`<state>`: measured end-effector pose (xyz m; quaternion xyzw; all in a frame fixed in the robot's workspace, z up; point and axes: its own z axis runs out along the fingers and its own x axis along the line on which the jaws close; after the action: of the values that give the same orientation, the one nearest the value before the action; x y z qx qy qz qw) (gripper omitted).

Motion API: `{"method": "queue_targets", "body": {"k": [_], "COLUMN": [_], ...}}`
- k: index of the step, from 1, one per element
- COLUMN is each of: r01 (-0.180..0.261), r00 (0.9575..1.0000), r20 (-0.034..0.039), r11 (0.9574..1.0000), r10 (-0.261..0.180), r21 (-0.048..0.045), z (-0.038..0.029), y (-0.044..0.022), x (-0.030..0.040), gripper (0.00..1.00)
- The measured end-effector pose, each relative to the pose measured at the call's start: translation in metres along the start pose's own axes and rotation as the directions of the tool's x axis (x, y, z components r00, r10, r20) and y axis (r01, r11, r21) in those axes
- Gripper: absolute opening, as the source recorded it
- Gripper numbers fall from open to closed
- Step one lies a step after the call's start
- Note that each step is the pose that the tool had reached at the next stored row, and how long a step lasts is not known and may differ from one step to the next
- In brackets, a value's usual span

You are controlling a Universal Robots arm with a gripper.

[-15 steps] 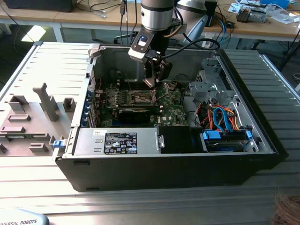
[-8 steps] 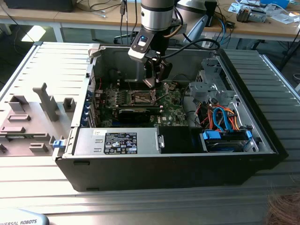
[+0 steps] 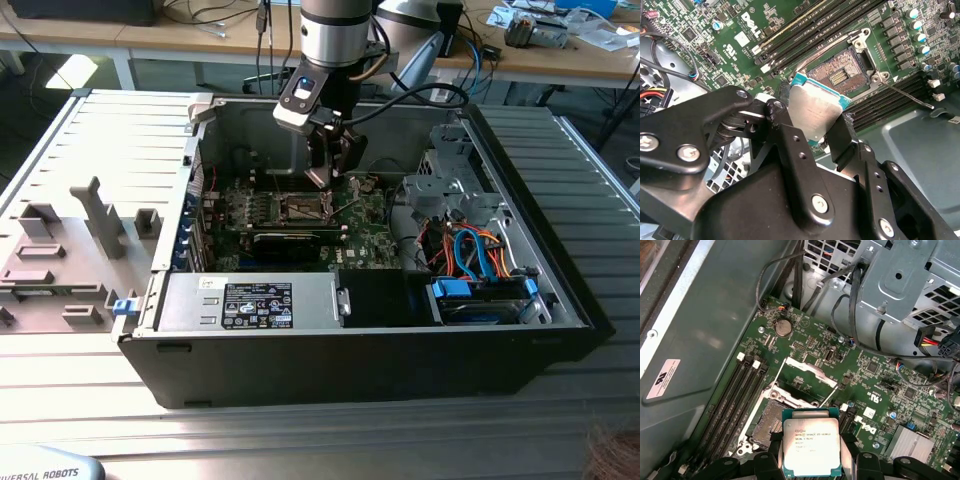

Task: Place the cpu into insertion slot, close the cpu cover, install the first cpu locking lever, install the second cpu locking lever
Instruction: 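Place the cpu into insertion slot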

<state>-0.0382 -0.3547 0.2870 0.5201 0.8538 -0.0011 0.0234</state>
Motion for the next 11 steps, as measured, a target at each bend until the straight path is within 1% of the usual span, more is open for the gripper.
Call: {"method": "queue_targets", "body": {"k": [11], "r01": [-0.008], "r00": [1.0000], "r20": [0.0054], "r11": [1.0000], "r10": [0.008], "r21": [0.0030], "z": [0.0013], "y": [0.0000], "x": [0.0001], "gripper": [0.54]}}
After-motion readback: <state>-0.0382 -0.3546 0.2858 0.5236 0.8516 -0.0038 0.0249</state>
